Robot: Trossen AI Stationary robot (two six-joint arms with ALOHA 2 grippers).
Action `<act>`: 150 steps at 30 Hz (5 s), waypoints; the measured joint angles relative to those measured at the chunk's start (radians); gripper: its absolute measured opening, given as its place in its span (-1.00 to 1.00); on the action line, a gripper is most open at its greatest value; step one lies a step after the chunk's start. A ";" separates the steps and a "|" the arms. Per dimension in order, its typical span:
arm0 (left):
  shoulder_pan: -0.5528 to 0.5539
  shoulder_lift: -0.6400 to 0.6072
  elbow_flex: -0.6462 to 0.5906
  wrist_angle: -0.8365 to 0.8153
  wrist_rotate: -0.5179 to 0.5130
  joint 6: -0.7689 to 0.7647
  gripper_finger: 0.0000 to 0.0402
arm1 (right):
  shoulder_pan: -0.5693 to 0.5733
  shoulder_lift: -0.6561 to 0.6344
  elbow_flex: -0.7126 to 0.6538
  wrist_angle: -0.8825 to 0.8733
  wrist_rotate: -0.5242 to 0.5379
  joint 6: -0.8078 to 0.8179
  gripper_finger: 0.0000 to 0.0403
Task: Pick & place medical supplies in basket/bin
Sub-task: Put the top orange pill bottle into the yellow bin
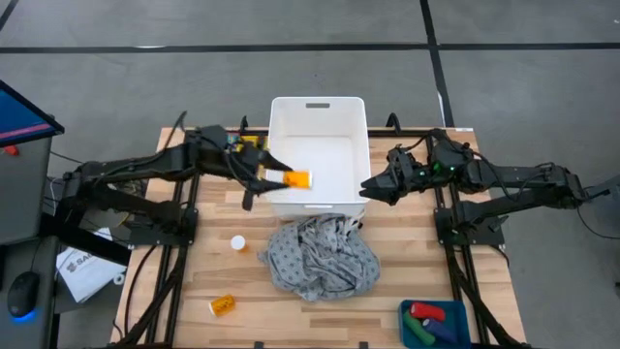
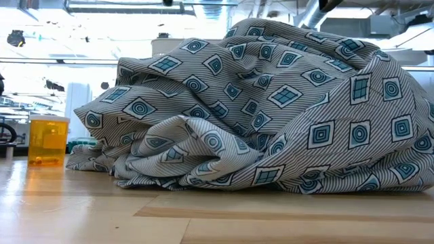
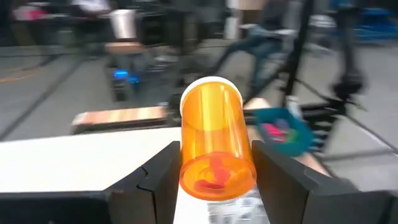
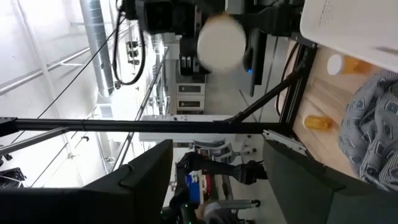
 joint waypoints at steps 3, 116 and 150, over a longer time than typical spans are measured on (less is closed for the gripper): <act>0.017 -0.067 -0.051 0.002 -0.118 -0.034 -0.15 | -0.004 0.000 0.000 0.003 0.001 -0.011 0.22; 0.425 0.097 -0.700 0.540 -0.619 -0.579 0.07 | -0.058 0.000 0.000 0.029 0.045 -0.126 0.22; -0.004 -0.424 -0.408 -0.564 -0.078 -0.179 0.66 | -0.059 0.000 0.000 0.091 0.048 -0.197 0.22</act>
